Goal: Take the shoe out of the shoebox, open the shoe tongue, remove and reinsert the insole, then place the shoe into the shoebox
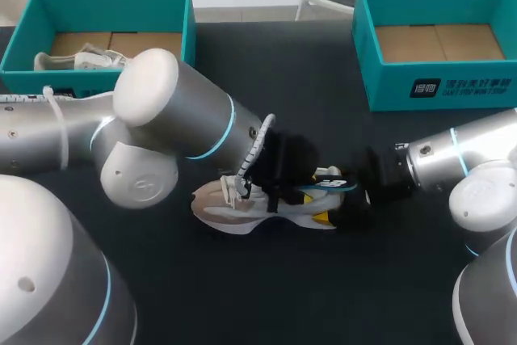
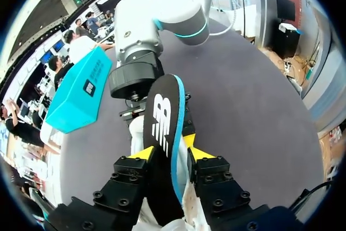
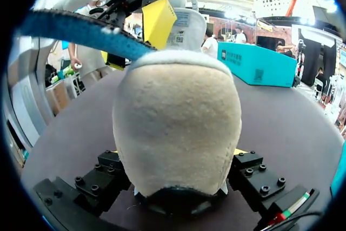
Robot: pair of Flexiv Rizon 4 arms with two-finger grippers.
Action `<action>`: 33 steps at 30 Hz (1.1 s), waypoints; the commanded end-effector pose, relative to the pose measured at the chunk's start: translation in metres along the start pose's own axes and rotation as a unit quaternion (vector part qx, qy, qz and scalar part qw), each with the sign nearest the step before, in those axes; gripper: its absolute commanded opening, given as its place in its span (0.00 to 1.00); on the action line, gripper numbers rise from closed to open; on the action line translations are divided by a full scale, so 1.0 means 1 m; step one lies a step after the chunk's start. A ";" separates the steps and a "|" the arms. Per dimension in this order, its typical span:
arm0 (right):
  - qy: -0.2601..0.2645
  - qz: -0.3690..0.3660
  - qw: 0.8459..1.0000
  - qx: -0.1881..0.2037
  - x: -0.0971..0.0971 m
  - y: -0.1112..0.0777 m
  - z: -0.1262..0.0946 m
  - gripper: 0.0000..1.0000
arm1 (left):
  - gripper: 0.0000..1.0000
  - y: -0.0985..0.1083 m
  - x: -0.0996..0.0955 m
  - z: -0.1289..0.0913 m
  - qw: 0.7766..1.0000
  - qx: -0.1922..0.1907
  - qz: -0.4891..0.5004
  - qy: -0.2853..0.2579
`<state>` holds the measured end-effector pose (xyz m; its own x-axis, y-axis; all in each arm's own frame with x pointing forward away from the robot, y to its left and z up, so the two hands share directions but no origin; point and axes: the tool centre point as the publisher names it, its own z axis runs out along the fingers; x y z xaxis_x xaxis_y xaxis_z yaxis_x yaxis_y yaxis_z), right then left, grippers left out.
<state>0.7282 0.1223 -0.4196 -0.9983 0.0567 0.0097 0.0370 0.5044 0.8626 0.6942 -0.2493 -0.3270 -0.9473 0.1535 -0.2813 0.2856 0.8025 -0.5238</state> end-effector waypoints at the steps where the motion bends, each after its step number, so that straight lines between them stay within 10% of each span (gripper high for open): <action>1: -0.001 0.000 1.000 0.002 0.000 -0.001 0.002 0.00 | 0.38 0.000 -0.007 0.012 1.000 -0.001 -0.004 0.002; 6: -0.001 0.000 1.000 0.002 0.000 -0.001 0.002 0.00 | 0.31 0.003 -0.010 0.018 1.000 -0.006 -0.005 0.002; 9: -0.001 0.000 1.000 0.002 0.000 -0.001 0.002 0.00 | 0.00 0.005 -0.010 0.020 1.000 -0.006 -0.006 0.005; 33: -0.001 0.000 1.000 0.002 0.000 -0.001 0.002 0.00 | 0.00 -0.041 -0.028 -0.078 0.987 0.099 -0.098 0.075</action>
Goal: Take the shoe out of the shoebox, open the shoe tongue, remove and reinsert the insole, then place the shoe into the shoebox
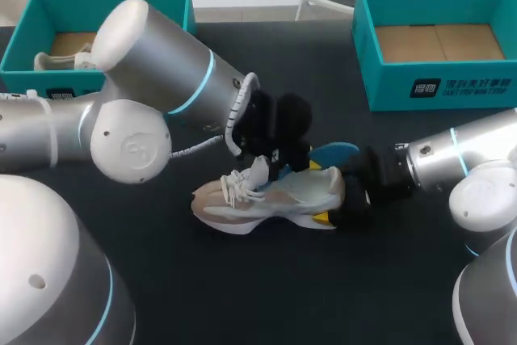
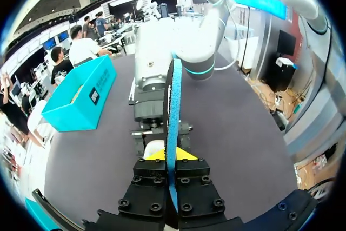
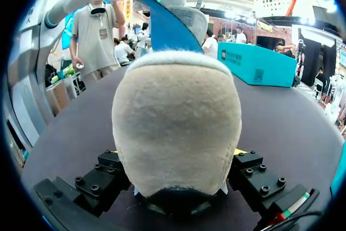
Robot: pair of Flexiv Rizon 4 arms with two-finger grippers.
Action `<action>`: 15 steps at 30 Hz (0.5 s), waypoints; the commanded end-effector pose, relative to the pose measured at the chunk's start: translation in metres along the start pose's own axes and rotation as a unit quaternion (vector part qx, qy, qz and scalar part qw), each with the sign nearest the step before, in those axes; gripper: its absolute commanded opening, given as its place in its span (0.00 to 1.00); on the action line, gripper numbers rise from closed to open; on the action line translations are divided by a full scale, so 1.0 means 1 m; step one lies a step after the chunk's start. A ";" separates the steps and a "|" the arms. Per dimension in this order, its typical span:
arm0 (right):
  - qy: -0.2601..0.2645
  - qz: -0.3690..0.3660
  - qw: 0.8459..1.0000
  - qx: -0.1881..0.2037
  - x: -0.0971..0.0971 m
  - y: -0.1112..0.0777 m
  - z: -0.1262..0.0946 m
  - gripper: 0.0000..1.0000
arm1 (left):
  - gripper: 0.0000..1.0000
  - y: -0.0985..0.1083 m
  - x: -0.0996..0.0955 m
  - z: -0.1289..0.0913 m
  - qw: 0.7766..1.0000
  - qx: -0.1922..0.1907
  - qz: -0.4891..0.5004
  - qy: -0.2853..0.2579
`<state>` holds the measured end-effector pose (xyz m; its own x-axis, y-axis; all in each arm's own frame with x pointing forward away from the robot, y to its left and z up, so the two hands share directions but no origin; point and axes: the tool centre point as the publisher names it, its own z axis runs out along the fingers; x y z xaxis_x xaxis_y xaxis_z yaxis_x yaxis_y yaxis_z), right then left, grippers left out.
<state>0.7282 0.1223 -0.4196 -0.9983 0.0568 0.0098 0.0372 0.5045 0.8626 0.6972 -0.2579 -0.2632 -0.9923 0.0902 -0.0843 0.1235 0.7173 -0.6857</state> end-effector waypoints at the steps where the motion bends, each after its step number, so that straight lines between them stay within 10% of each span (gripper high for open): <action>1: -0.001 0.000 1.000 0.002 0.000 -0.001 0.002 0.00 | 0.00 -0.013 -0.003 -0.036 0.999 0.024 -0.017 0.024; 15: -0.001 0.000 1.000 0.002 0.000 -0.001 0.002 0.00 | 0.00 -0.066 -0.019 -0.093 0.979 0.179 -0.081 0.058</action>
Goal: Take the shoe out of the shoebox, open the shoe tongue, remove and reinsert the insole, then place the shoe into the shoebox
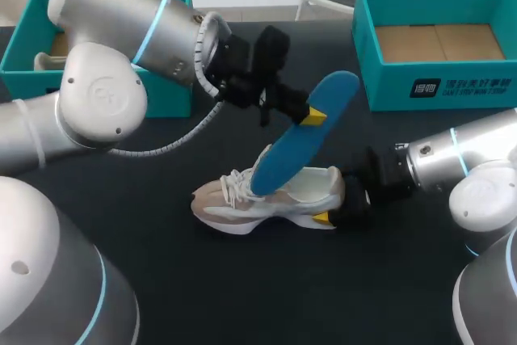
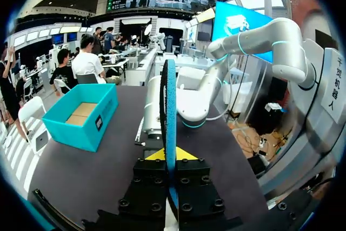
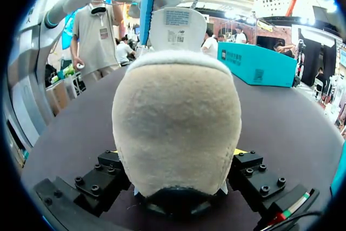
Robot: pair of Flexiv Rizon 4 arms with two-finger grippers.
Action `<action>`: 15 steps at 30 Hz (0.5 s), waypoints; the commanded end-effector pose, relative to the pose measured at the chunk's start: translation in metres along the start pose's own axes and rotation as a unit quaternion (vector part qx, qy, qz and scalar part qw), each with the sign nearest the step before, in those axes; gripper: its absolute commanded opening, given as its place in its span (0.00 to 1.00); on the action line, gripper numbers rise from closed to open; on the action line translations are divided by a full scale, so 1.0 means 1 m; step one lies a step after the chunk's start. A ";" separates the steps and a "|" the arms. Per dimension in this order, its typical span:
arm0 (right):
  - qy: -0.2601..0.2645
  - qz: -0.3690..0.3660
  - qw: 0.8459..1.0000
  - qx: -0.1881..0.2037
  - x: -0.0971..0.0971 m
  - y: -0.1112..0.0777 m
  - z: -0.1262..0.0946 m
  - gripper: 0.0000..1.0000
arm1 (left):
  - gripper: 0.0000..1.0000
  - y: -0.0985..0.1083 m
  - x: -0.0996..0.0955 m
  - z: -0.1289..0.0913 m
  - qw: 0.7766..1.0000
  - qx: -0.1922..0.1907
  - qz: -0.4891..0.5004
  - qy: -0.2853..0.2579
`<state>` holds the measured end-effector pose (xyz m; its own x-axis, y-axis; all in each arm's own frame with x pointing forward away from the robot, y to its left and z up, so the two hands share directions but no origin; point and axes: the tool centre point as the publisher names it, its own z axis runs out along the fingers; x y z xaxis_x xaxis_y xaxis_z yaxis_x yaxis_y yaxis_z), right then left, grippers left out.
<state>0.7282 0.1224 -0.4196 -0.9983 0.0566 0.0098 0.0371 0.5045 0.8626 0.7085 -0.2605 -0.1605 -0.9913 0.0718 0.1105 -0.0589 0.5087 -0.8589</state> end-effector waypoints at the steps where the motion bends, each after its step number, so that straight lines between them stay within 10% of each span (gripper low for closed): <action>1: -0.001 0.000 1.000 0.002 0.000 -0.001 0.002 0.00 | 0.00 -0.005 0.004 -0.025 0.999 0.048 -0.001 0.006; 15: -0.001 0.000 1.000 0.002 0.000 -0.001 0.002 0.00 | 0.00 -0.043 -0.007 -0.085 0.976 0.208 -0.055 0.024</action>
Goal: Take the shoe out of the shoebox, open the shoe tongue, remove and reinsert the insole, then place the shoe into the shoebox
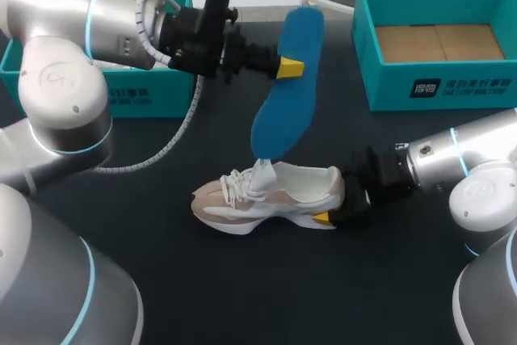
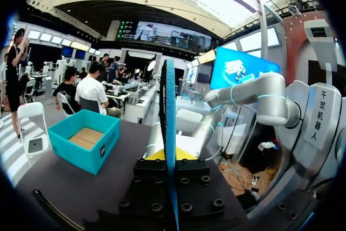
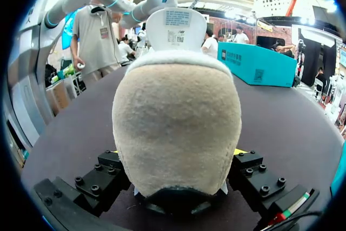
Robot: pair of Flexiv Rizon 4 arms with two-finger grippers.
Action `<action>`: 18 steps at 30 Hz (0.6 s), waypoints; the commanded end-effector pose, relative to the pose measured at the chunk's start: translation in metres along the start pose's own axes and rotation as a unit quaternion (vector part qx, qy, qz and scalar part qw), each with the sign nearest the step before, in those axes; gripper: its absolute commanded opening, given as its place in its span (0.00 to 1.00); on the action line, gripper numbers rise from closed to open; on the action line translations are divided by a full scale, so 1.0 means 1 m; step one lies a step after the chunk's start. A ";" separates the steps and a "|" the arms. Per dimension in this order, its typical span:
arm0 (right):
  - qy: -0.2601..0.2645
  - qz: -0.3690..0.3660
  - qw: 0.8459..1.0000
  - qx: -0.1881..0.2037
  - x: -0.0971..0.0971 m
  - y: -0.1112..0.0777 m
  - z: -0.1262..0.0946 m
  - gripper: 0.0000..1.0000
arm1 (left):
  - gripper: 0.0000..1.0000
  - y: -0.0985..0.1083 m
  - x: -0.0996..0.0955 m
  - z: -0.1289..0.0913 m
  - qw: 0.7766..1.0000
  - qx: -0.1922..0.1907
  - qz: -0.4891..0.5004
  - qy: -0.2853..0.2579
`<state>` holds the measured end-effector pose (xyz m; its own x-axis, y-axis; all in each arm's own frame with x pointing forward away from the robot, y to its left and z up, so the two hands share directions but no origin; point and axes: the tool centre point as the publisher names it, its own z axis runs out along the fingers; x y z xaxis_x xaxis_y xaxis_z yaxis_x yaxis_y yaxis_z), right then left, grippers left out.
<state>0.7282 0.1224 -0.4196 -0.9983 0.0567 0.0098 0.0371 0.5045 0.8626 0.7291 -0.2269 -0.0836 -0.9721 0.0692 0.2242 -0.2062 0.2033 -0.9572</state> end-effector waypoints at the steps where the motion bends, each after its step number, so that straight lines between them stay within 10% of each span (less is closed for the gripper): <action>1: -0.001 0.000 1.000 0.002 0.000 -0.001 0.002 0.00 | 0.00 0.000 0.003 -0.020 0.999 0.045 -0.001 0.006; 18: -0.001 0.000 1.000 0.002 0.000 -0.001 0.002 0.00 | 0.00 0.005 0.004 -0.030 0.999 0.024 0.023 -0.036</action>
<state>0.7282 0.1224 -0.4196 -0.9983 0.0567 0.0098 0.0371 0.5046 0.8626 0.7284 -0.1956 -0.0806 -0.9857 0.0067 0.1686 -0.1655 0.1561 -0.9738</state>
